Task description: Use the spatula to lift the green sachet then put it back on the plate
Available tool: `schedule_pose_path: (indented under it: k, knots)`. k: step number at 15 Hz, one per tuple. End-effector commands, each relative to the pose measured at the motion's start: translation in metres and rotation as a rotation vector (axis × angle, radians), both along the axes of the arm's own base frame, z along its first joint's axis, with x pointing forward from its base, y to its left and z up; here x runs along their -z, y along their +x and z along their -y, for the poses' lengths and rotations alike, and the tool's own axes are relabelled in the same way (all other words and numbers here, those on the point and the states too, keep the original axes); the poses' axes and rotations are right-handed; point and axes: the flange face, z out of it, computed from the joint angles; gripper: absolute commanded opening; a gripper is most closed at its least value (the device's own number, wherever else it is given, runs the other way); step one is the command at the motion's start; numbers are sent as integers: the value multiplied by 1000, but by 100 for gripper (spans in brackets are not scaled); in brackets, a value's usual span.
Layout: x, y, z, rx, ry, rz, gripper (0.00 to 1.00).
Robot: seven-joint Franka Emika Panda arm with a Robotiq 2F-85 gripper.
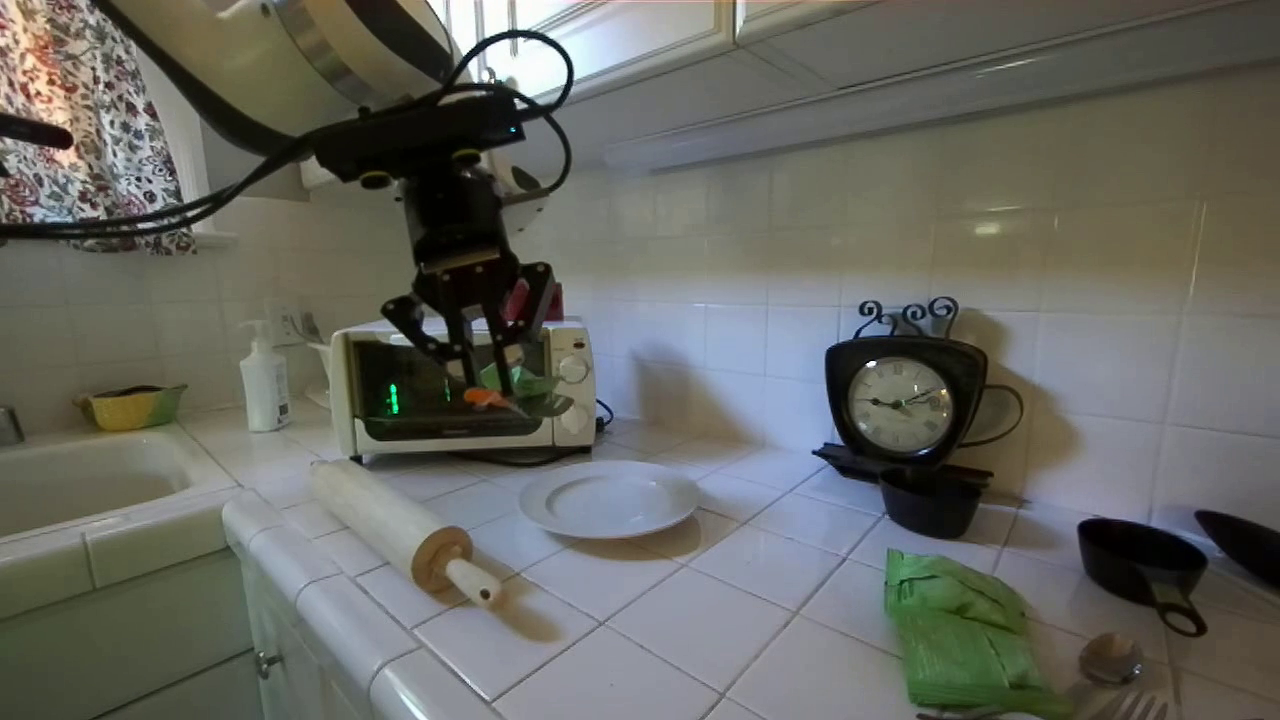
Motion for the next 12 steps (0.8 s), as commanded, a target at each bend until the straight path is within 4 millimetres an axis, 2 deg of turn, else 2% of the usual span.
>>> schedule_pose_path:
  k: [1, 5, 9, 12]
  knots:
    - [-8, 8, 22, 71, 33, 23, 5]
    - [-6, 11, 42, 118, 32, 35, 5]
    - [18, 19, 58, 182, 21, 46, 5]
    - [36, 27, 61, 219, 10, 62, 5]
